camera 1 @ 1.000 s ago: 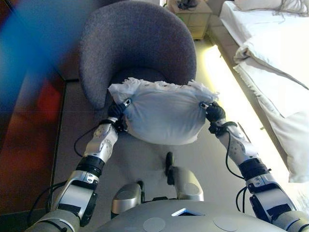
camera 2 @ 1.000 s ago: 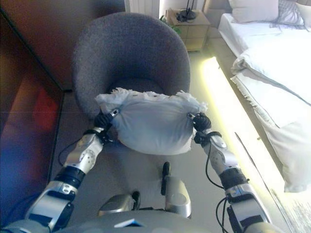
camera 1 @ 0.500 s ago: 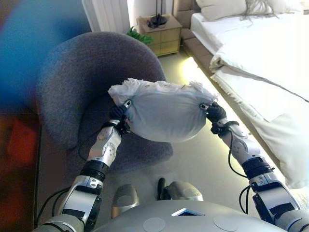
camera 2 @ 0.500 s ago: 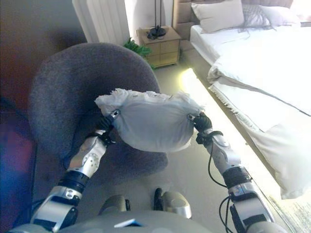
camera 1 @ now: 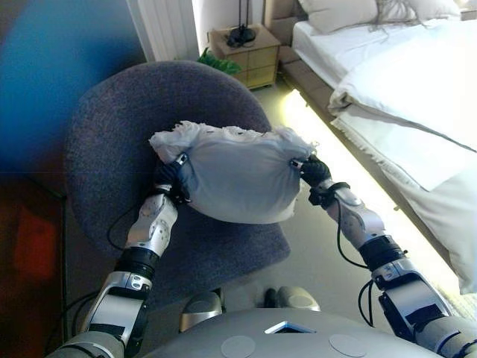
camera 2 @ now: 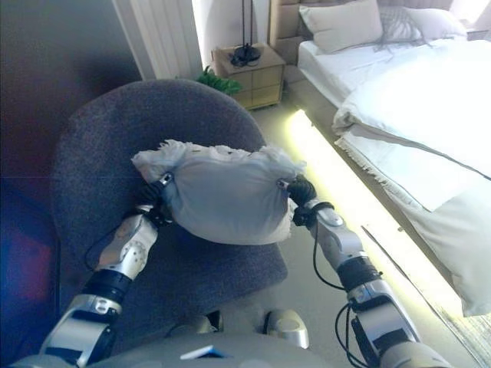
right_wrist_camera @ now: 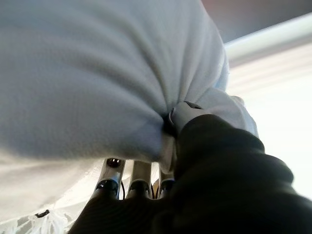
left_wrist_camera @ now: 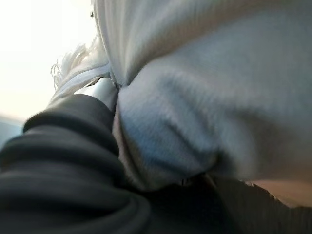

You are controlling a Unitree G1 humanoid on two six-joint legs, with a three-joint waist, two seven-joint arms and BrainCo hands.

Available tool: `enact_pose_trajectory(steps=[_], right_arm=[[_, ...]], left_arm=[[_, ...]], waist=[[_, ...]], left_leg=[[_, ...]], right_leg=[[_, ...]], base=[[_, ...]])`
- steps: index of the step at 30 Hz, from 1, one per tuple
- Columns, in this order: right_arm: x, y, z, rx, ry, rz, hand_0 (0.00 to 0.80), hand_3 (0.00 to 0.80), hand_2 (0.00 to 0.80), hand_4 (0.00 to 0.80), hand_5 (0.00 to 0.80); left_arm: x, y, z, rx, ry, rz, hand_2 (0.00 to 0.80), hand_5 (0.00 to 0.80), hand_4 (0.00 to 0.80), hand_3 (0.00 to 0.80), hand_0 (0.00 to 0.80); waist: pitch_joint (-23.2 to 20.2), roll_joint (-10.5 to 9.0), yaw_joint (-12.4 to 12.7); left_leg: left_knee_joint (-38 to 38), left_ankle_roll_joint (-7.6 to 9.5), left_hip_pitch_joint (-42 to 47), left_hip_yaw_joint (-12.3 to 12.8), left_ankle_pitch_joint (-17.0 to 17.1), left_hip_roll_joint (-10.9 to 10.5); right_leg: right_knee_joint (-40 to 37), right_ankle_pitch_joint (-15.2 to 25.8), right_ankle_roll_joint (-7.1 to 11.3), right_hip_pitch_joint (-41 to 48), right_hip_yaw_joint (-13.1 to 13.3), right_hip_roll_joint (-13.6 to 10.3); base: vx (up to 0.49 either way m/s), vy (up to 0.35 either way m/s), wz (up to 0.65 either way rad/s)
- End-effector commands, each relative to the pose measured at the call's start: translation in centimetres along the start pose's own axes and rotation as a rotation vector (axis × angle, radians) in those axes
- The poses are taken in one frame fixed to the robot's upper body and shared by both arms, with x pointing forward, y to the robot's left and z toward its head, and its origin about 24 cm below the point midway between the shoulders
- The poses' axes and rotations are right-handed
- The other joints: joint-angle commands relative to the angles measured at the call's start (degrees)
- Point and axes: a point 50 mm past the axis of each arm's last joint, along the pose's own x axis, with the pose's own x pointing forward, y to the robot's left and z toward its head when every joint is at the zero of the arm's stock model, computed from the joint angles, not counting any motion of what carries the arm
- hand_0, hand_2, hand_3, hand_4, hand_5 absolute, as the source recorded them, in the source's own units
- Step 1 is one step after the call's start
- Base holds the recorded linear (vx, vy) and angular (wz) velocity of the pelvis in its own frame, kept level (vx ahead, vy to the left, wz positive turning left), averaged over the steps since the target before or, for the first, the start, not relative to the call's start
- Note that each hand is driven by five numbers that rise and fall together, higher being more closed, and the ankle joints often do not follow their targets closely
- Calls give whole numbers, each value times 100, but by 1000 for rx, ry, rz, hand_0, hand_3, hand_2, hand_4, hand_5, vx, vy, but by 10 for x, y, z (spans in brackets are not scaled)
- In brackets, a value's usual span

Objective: Pick up the cushion and take it to the sofa

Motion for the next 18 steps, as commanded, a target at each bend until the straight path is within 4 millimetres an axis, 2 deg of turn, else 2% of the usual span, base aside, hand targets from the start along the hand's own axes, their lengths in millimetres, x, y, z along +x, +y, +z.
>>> enact_pose_trajectory(steps=[1, 3, 5, 7, 8, 11, 15, 18], right_arm=[[20, 57, 43, 19, -176, 193, 800, 800, 800, 800, 800], [24, 62, 42, 41, -160, 205, 800, 800, 800, 800, 800], [28, 71, 42, 43, -146, 222, 800, 800, 800, 800, 800], [35, 84, 55, 19, -161, 241, 800, 800, 800, 800, 800], [36, 87, 59, 13, -170, 242, 800, 800, 800, 800, 800], [44, 106, 87, 6, -225, 278, 800, 800, 800, 800, 800], [47, 119, 129, -73, -326, 324, 800, 800, 800, 800, 800], [48, 124, 135, -147, -333, 340, 800, 800, 800, 800, 800]], left_arm=[[1, -59, 64, -13, -303, -190, 800, 800, 800, 800, 800], [2, -54, 63, -9, -285, -166, 800, 800, 800, 800, 800], [3, -50, 62, 21, -277, -139, 800, 800, 800, 800, 800], [6, -52, 70, 61, -298, -133, 800, 800, 800, 800, 800], [7, -54, 74, 68, -308, -139, 800, 800, 800, 800, 800], [18, -72, 107, 102, -383, -175, 800, 800, 800, 800, 800], [28, -105, 163, 64, -520, -235, 800, 800, 800, 800, 800], [31, -112, 177, 36, -558, -220, 800, 800, 800, 800, 800]], waist=[[-79, 77, 351], [-57, 42, 428], [-35, -19, 491], [79, -121, 501], [134, -130, 486], [570, -214, 478], [1131, -149, 341], [1342, -77, 262]], left_leg=[[245, 128, 71, -62, -469, -19], [249, 113, 127, -63, -499, -38], [296, 32, 177, -76, -551, -17], [570, -36, 97, -156, -771, -1], [705, -31, 42, -172, -869, 16], [1831, -90, -719, -288, -1229, 246], [2674, -200, -1807, -456, -1317, 383], [2913, -228, -2018, -502, -1396, 406]], right_leg=[[1290, 809, 317, -210, -185, -803], [1165, 878, 319, -181, -241, -929], [600, 915, 370, -88, -302, -978], [-123, 915, 499, -181, -155, -933], [-168, 944, 524, -268, -125, -933], [285, 884, 630, -866, 10, -1067], [782, 739, 606, -1543, 170, -999], [1164, 596, 603, -1869, 265, -1007]], base=[[92, 158, -7], [147, 18, 16], [150, -108, 22], [59, -171, -8], [-24, -149, -6], [-137, -172, 24], [-326, -128, 12], [-71, 3, -12]])
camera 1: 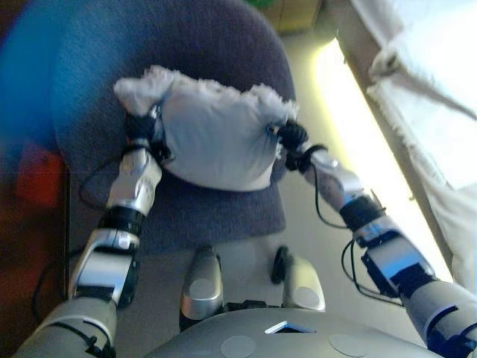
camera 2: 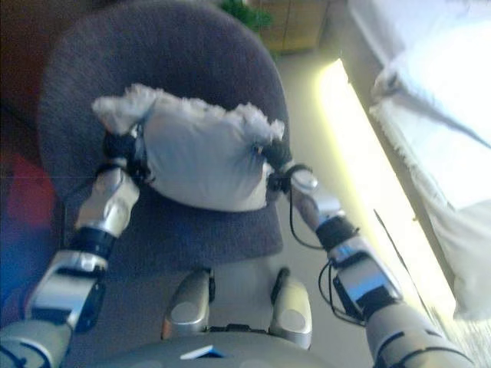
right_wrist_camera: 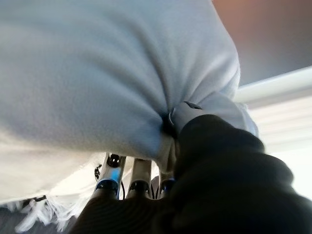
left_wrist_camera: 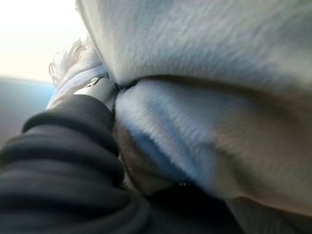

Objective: Pick up the cushion and take it to the sofa

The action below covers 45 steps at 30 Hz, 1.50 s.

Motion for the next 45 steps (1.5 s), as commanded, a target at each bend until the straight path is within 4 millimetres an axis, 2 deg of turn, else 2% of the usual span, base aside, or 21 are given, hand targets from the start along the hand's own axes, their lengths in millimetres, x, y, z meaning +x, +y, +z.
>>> enact_pose_trajectory(steps=[1, 6, 11, 16, 17, 18, 20, 21, 22, 29, 40, 42, 45], right_arm=[[9, 75, 50, -35, -200, 288, 800, 800, 800, 800, 800], [15, 84, 65, -79, -213, 298, 800, 800, 800, 800, 800], [22, 88, 90, -46, -268, 271, 800, 800, 800, 800, 800], [26, 88, 100, -63, -257, 247, 800, 800, 800, 800, 800], [26, 87, 99, -69, -246, 245, 747, 747, 747, 747, 747], [27, 86, 97, -72, -236, 247, 0, 0, 0, 0, 0], [27, 86, 94, -74, -223, 249, 0, 0, 0, 0, 0], [27, 87, 92, -72, -220, 249, 0, 0, 0, 0, 0], [27, 88, 90, -66, -219, 252, 0, 0, 0, 0, 0], [24, 83, 88, -38, -241, 198, 0, 0, 0, 0, 0], [13, 41, 79, 69, -251, 61, 0, 0, 0, 0, 0], [10, 34, 73, 68, -247, 35, 0, 0, 0, 0, 0], [2, 25, 64, 80, -271, -42, 0, 0, 0, 0, 0]], left_arm=[[-2, -79, 68, -138, -272, -247, 800, 800, 800, 800, 800], [5, -88, 83, -168, -279, -230, 800, 800, 800, 800, 800], [12, -97, 112, -153, -360, -280, 800, 800, 800, 800, 800], [22, -90, 133, -123, -386, -264, 800, 800, 800, 800, 800], [24, -87, 136, -134, -384, -253, 800, 800, 800, 800, 800], [25, -85, 138, -147, -379, -239, 800, 800, 800, 800, 800], [27, -82, 138, -165, -368, -215, 800, 800, 800, 800, 800], [27, -81, 137, -172, -361, -197, 549, 549, 549, 549, 549], [28, -80, 136, -167, -354, -175, 0, 0, 0, 0, 0], [32, -66, 131, -81, -340, -41, 0, 0, 0, 0, 0], [36, -15, 132, 115, -333, 184, 0, 0, 0, 0, 0], [36, -4, 131, 113, -334, 230, 0, 0, 0, 0, 0], [32, 15, 122, -16, -330, 332, 0, 0, 0, 0, 0]], waist=[[89, 13, -119], [298, 134, -257], [427, 213, -349], [447, 257, -450], [447, 266, -467], [443, 270, -481], [433, 272, -501], [419, 273, -507], [410, 270, -512], [269, 267, -537], [-281, 308, -490], [-415, 313, -482], [-615, 339, -471]], left_leg=[[606, 349, -12, -82, -683, -169], [460, 292, -122, -74, -529, -190], [258, 230, -172, -31, -368, -173], [46, 173, -144, 41, -220, -130], [11, 168, -133, 62, -201, -124], [-23, 160, -122, 78, -184, -118], [-74, 147, -91, 102, -170, -111], [-109, 137, -67, 114, -158, -108], [-149, 132, -33, 124, -147, -102], [-475, 65, 219, 163, -19, -61], [-1329, -15, 905, 274, 317, 8], [-1515, -25, 1062, 303, 383, 11], [-1839, -52, 1360, 381, 484, 35]], right_leg=[[-65, 390, 339, -19, 288, -373], [-11, 311, 373, -259, 445, -285], [-177, 321, 382, -328, 447, -222], [-392, 361, 342, -308, 438, -171], [-427, 368, 330, -302, 432, -164], [-463, 372, 319, -291, 424, -160], [-528, 362, 294, -251, 405, -156], [-570, 354, 276, -212, 390, -153], [-601, 343, 264, -174, 374, -149], [-897, 302, 208, 169, 252, -116], [-1749, 330, 113, 1096, 4, 71], [-1924, 339, 97, 1294, -32, 116], [-2207, 349, 70, 1628, -110, 202]], base=[[47, 31, -23], [-6, 20, -19], [1, -18, -2], [46, -11, -6], [36, -5, -15], [41, -13, -11], [44, -20, -6], [51, -28, -4], [56, -32, -3], [51, -29, -3], [85, -17, 2], [169, -8, 7], [167, -3, 9]])
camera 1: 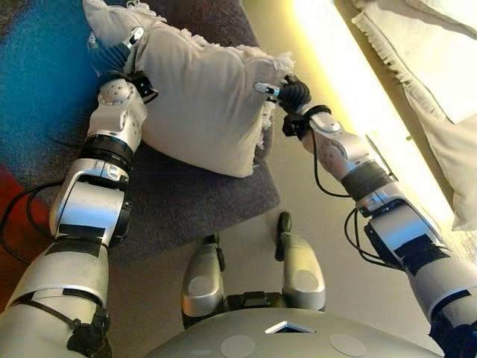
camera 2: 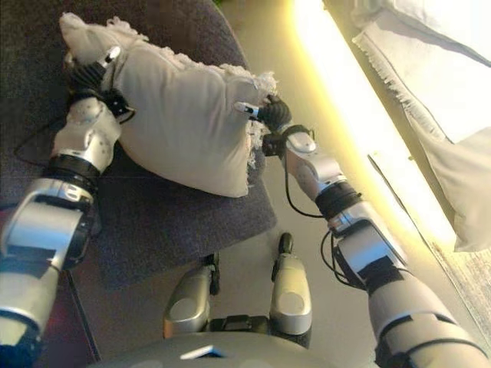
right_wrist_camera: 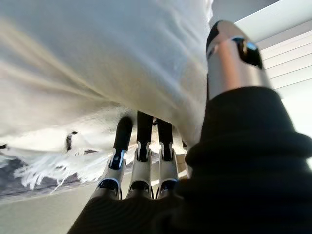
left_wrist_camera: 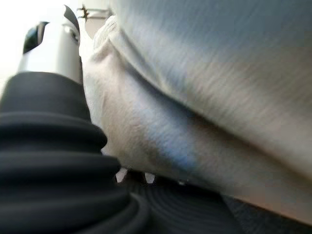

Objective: Pick up the cushion and take it to the sofa

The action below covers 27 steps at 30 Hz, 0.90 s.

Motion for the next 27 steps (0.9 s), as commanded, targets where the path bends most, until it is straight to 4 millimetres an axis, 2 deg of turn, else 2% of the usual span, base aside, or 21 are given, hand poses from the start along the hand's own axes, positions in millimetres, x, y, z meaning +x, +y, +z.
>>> enact_pose_trajectory(steps=[1, 6, 14, 19, 23, 27], right_arm=[[-6, 8, 20, 102, -184, -47, 0, 0, 0, 0, 0], [-19, 0, 17, 115, -228, -176, 0, 0, 0, 0, 0], [-49, -39, -13, 145, -194, -275, 0, 0, 0, 0, 0], [-63, -51, -25, 150, -163, -270, 0, 0, 0, 0, 0], [-65, -47, -29, 129, -152, -218, 0, 0, 0, 0, 0], [-63, -34, -30, 13, -111, -72, 0, 0, 0, 0, 0]], left_arm=[[-1, 13, 38, -128, -224, 93, 0, 0, 0, 0, 0], [-19, 13, 22, -98, -302, 113, 0, 0, 0, 0, 0], [-37, 39, 3, -80, -320, 14, 0, 0, 0, 0, 0], [-42, 55, -13, -41, -271, -36, 0, 0, 0, 0, 0], [-44, 57, -24, -59, -229, -46, 0, 0, 0, 0, 0], [-49, 51, -32, -55, -208, -78, 0, 0, 0, 0, 0]], waist=[[-1090, 110, 86], [-1271, 122, 118], [-1629, 152, 186], [-1734, 157, 180], [-1753, 163, 163], [-1769, 158, 161]], left_leg=[[104, -16, 76, 110, -134, 29], [-6, -18, 302, 138, -135, 12], [-189, 54, 686, 200, -176, -10], [-303, 90, 920, 228, -193, -21], [-279, 102, 987, 239, -223, -42], [-323, 127, 1040, 235, -234, -82]], right_leg=[[-258, -449, -7, 486, -36, -11], [-489, -421, -75, 768, -86, 93], [-658, -441, -92, 1180, -114, 159], [-713, -456, -77, 1380, -121, 175], [-716, -460, -75, 1450, -92, 177], [-757, -450, -49, 1499, -69, 170]], base=[[147, 5, 9], [116, 16, 6], [114, 24, 2], [92, 16, 3], [46, 11, -1], [8, 4, 0]])
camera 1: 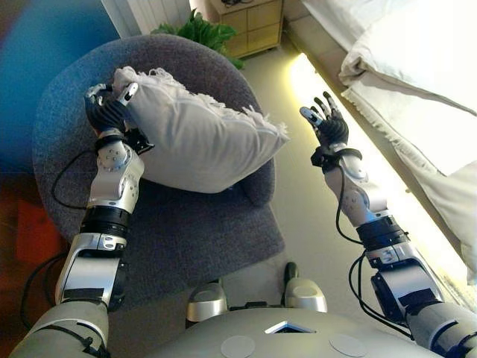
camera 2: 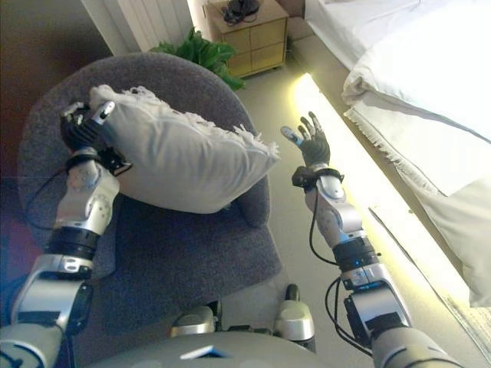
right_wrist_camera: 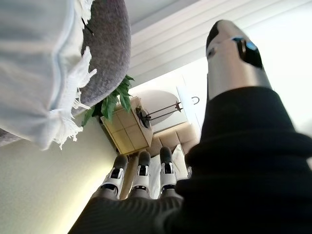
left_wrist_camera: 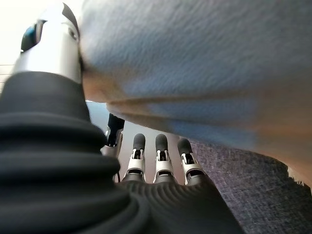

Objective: Pick up the cushion and take it to the sofa

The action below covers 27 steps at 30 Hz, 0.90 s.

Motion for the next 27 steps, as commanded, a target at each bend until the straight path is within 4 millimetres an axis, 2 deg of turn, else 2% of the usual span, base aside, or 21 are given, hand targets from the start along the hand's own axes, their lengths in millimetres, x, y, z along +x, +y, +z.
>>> enact_pose_trajectory(steps=[1, 4, 12, 15, 19, 22, 25, 27], right_arm=[[-8, 16, 12, -137, -41, 215, 0, 0, 0, 0, 0], [-13, 21, 4, -232, 38, 349, 0, 0, 0, 0, 0], [-19, 30, -27, -451, 240, 525, 0, 0, 0, 0, 0], [-20, 33, -29, -531, 270, 632, 0, 0, 0, 0, 0], [-23, 48, -15, -493, 192, 797, 0, 0, 0, 0, 0], [-31, 53, -9, -381, 161, 978, 0, 0, 0, 0, 0], [-41, 45, -15, -359, 183, 1071, 0, 0, 0, 0, 0], [-44, 33, -23, -403, 216, 1056, 0, 0, 0, 0, 0]], left_arm=[[6, 5, 39, -19, -192, -23, 0, 0, 0, 0, 0], [4, 4, 36, -18, -181, -40, 0, 0, 0, 0, 0], [3, -9, 35, 8, -165, -82, 0, 0, 0, 0, 0], [2, -13, 37, 19, -168, -96, 0, 0, 0, 0, 0], [5, -16, 39, 15, -173, -107, 0, 0, 0, 0, 0], [7, -12, 33, 18, -161, -105, 0, 0, 0, 0, 0], [5, -10, 26, 26, -156, -109, 0, 0, 0, 0, 0], [3, -10, 25, 28, -161, -111, 0, 0, 0, 0, 0]], waist=[[-773, -80, 138], [-803, -130, 150], [-752, -203, 216], [-682, -220, 246], [-560, -249, 279], [-547, -262, 291], [-559, -284, 306], [-533, -314, 316]], left_leg=[[556, 163, -306, 185, -294, -80], [518, 159, -250, 204, -290, -79], [534, 145, -266, 185, -266, -57], [560, 148, -321, 148, -254, -45], [593, 131, -423, 108, -231, -27], [594, 127, -424, 89, -241, -12], [625, 127, -446, 65, -268, -5], [677, 122, -514, 43, -285, 4]], right_leg=[[557, -662, -150, -118, -15, -30], [510, -642, -124, -61, -24, -27], [572, -649, -95, -64, -55, -39], [620, -659, -91, -109, -52, -42], [700, -668, -83, -199, -63, -54], [744, -693, -47, -200, -103, -77], [776, -711, -15, -216, -103, -95], [827, -725, 5, -277, -102, -106]], base=[[0, 0, 0], [10, -8, 0], [1, -11, 0], [-49, -21, -1], [-59, -12, -4], [10, -5, 1], [28, -27, 1], [-24, -50, 0]])
